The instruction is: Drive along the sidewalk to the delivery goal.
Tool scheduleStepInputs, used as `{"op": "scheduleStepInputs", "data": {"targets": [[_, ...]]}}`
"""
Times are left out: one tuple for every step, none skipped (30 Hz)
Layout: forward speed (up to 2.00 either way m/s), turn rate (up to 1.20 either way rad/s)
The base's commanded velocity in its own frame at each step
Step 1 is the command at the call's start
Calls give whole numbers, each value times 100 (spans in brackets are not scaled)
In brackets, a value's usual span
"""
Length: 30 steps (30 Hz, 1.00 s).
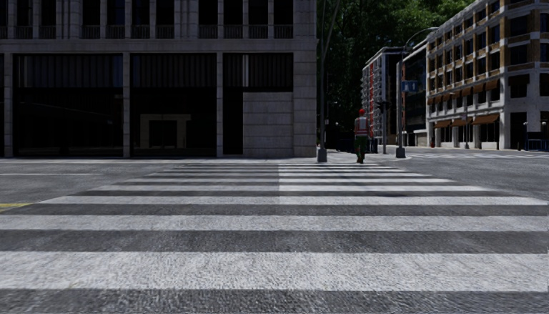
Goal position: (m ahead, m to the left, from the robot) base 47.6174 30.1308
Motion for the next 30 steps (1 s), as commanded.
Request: {"op": "scheduleStepInputs", "data": {"targets": [[200,0],[200,0],[200,0],[200,0],[200,0],[200,0],[200,0],[200,0],[200,0],[200,0],[200,0],[200,0],[200,0],[200,0],[200,0],[200,0],[200,0],[200,0],[200,0],[200,0],[200,0],[200,0],[200,0],[200,0],[200,0],[200,0],[200,6],[200,8],[200,9],[200,9]]}}
